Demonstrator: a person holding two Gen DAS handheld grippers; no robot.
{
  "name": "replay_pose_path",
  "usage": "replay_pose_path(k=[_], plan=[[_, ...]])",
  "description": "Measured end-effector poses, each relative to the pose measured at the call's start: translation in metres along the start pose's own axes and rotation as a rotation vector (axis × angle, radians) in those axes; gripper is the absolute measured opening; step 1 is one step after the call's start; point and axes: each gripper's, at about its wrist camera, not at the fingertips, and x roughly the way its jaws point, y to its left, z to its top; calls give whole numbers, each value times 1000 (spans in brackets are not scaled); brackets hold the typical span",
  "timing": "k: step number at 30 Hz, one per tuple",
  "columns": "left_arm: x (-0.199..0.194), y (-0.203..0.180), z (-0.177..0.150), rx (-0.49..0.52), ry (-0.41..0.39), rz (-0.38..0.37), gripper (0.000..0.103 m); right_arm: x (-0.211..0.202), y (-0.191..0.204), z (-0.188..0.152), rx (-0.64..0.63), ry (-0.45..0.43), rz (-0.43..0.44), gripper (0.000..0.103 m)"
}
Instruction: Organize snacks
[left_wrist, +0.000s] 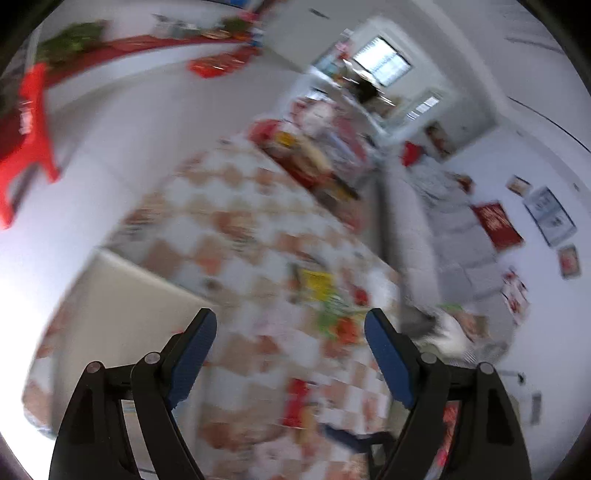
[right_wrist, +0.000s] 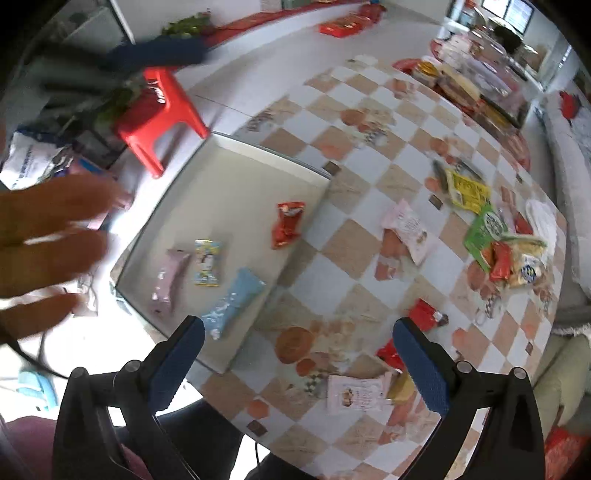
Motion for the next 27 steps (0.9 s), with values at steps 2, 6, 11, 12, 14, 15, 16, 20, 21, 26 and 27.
replay_pose_path(k=[2, 6, 11, 12, 14, 15, 16, 20, 21, 26, 27], plan=[[7, -21, -3, 42, 19, -21, 85, -2, -9, -3, 37, 0, 18, 103], [11, -40, -4, 52, 28, -64, 85, -5, -17, -10, 51, -19, 5, 103], [11, -52, -9, 80, 30, -28, 85, -7, -20, -13, 49, -37, 1, 103], [12, -52, -9, 81, 30, -27, 85, -7, -21, -13, 50, -38, 4, 103], [11, -54, -11, 86, 27, -13, 85, -6, -21, -14, 50, -38, 9, 103], [11, -56, -12, 91, 27, -3, 85, -6, -20, -14, 49, -37, 14, 103], [12, -55, -12, 94, 27, 3, 85, -5, -20, -14, 49, -36, 18, 103], [13, -56, -13, 96, 30, 23, 85, -4, -20, -15, 48, -37, 27, 103], [13, -56, -13, 95, 31, 25, 85, -3, -20, -14, 48, -35, 30, 103], [15, -55, -13, 99, 37, 45, 85, -1, -19, -14, 51, -24, 44, 103], [15, -54, -13, 98, 39, 48, 85, 0, -19, -14, 53, -21, 49, 103]])
